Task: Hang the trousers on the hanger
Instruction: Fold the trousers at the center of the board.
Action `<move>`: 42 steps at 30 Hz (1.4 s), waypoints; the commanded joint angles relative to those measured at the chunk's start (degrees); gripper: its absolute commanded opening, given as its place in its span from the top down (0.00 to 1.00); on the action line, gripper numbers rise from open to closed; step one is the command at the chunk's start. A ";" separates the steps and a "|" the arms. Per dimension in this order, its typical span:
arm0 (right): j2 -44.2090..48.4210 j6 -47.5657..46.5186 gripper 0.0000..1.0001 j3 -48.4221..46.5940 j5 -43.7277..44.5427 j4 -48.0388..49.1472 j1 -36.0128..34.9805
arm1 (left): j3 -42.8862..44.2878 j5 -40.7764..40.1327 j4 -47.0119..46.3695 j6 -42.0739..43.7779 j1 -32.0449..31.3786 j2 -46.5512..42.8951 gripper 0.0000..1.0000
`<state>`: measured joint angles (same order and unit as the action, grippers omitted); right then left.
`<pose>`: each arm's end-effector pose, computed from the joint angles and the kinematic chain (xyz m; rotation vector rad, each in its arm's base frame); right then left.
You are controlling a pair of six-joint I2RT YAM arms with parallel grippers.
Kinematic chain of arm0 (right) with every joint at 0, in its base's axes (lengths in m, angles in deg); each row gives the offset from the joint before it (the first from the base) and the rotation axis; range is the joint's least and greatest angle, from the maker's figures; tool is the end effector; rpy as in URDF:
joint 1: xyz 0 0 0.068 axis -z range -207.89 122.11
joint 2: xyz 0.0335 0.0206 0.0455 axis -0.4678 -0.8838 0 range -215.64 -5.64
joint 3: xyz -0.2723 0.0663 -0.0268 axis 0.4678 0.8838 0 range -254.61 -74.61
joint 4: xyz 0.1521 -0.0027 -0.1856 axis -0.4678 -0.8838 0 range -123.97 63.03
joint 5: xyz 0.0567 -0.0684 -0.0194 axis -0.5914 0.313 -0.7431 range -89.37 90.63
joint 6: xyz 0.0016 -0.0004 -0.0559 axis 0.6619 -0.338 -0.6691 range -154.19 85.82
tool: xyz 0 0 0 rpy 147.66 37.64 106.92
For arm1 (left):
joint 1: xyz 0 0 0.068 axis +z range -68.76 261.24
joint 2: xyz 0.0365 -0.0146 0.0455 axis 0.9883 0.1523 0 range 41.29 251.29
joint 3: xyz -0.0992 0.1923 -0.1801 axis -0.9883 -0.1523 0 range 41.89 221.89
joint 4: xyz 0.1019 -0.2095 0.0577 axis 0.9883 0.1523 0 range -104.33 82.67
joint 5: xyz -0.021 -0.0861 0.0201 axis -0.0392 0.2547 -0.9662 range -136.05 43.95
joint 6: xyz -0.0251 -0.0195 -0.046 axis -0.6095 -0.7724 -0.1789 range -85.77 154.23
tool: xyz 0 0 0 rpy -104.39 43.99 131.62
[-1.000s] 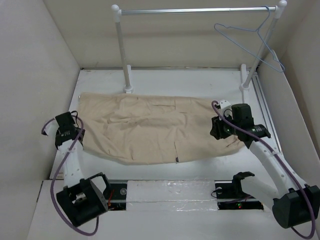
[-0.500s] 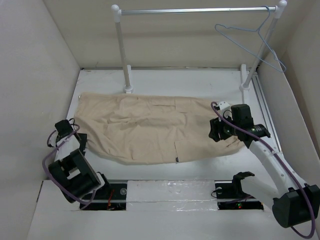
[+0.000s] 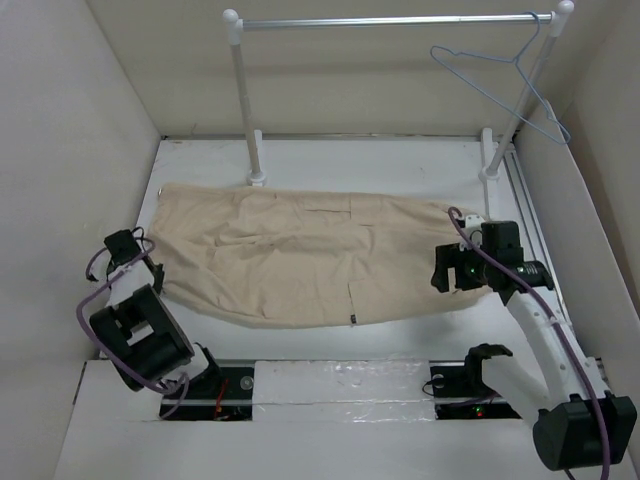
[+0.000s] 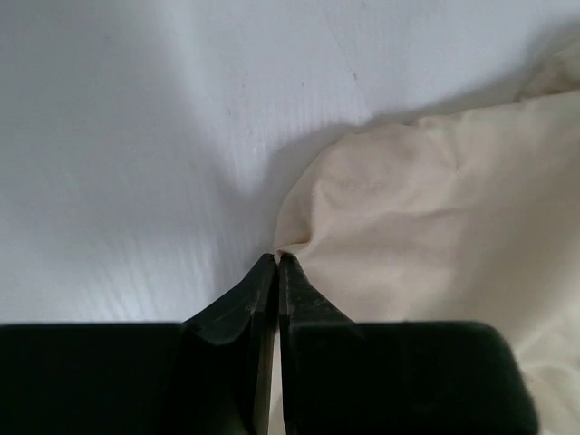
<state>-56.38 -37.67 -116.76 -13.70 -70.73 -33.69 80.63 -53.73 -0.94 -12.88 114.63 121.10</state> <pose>0.1420 0.0239 0.2630 -0.3056 2.4544 0.3276 0.2007 0.1385 0.1904 -1.6627 1.8807 0.0711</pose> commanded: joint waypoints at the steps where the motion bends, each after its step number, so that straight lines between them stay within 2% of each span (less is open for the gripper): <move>1: -0.06 6.18 0.15 0.49 2.72 -3.51 2.28 | 0.64 -2.26 8.48 2.39 0.19 -13.66 1.00; 4: -2.16 6.74 0.16 -1.00 3.07 -4.74 3.69 | 1.15 -2.85 11.81 3.60 -1.29 -22.66 1.00; 5: -2.87 7.00 0.16 -1.87 3.95 -5.44 3.69 | 3.95 -6.43 15.32 4.30 -2.52 -22.86 1.00; 7: -5.40 7.09 0.17 -5.21 7.62 -6.68 3.69 | 5.46 -8.66 17.45 5.54 -4.11 -25.56 1.00; 9: -7.69 7.97 0.18 -7.67 8.70 -8.08 4.92 | 6.78 -9.80 17.99 6.16 -6.22 -27.16 1.00; 11: -11.13 8.76 0.18 -8.03 6.86 -8.79 6.24 | 7.31 -7.17 17.64 5.98 -6.84 -28.04 1.00; 14: -14.81 10.08 0.20 -6.46 7.82 -9.92 11.06 | 7.66 -3.14 16.41 5.37 -8.59 -28.66 1.00; 15: -15.61 10.43 0.21 -6.28 9.65 -10.19 14.73 | 7.93 -2.52 16.23 5.19 -9.38 -28.92 1.00; 17: -17.54 11.30 0.22 -5.84 12.29 -9.67 18.70 | 8.37 -2.34 16.23 4.93 -12.36 -29.10 1.00; 19: -18.60 11.83 0.28 -5.49 13.97 -9.06 24.84 | 9.33 -2.77 16.49 5.01 -14.13 -29.36 1.00; 23: -19.66 12.10 0.35 -3.30 16.35 -5.82 31.19 | 11.70 -4.88 16.67 5.54 -16.60 -29.01 1.00; 32: -21.59 11.66 0.37 1.19 8.97 7.29 31.82 | 11.71 -3.75 15.18 5.80 -17.83 -26.46 1.00; 34: -21.94 9.13 0.37 0.58 7.92 6.33 31.82 | 12.32 -4.00 15.61 5.80 -17.83 -26.37 1.00; 37: -18.18 5.61 0.44 0.66 6.16 0.20 31.82 | 12.85 -5.76 16.41 5.98 -17.83 -26.81 1.00; 40: -13.17 6.73 0.44 1.71 5.28 -3.51 27.71 | 12.15 -5.59 16.76 5.89 -17.83 -27.51 1.00; 42: -11.58 7.00 0.42 2.42 1.95 -4.22 27.69 | 11.97 -5.68 16.85 6.07 -17.83 -27.52 1.00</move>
<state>-70.54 -29.89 -115.10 -7.25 -71.81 -4.52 91.06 -58.37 15.71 -7.73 97.03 94.71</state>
